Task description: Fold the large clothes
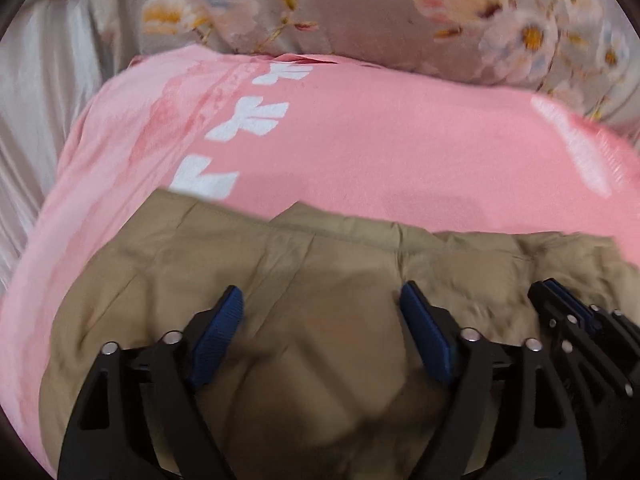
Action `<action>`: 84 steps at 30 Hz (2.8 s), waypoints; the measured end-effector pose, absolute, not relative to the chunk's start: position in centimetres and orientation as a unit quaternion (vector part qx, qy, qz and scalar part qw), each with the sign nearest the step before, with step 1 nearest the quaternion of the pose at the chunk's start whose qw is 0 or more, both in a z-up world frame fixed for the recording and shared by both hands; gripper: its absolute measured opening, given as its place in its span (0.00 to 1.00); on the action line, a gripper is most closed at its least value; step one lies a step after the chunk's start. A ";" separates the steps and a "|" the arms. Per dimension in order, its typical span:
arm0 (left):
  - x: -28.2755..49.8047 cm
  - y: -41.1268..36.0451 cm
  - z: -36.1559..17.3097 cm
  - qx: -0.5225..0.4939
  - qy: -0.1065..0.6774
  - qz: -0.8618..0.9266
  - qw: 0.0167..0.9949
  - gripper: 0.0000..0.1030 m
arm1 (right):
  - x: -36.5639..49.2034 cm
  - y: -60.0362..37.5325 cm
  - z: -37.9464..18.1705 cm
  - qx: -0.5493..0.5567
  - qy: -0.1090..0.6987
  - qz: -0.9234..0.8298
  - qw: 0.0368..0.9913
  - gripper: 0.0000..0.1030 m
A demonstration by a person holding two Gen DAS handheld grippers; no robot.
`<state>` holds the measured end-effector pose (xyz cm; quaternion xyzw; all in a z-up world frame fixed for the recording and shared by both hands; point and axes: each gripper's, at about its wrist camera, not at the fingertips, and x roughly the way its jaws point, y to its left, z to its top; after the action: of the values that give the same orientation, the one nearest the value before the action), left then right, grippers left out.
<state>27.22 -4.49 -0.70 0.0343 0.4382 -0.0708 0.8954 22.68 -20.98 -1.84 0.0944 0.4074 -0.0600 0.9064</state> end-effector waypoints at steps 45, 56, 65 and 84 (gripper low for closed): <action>13.0 9.4 7.6 -0.156 0.397 -0.125 0.896 0.16 | 7.0 -17.1 -2.1 0.182 0.375 0.021 0.909 0.06; 8.2 6.2 13.8 -0.100 0.330 -0.173 0.923 0.12 | 6.5 -12.5 -4.5 0.165 0.418 0.087 0.889 0.02; 5.5 -2.3 15.1 -0.034 0.318 -0.267 0.909 0.12 | 7.2 -15.5 -4.9 0.268 0.450 0.121 0.843 0.02; 5.8 -14.0 5.4 0.054 0.434 -0.274 0.857 0.12 | -2.5 -28.7 0.3 0.200 0.428 -0.100 0.876 0.02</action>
<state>5.77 -14.04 5.38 0.0539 0.4338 -0.2739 0.8567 -2.55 -28.69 0.27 0.2003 0.4280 -0.0996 0.8756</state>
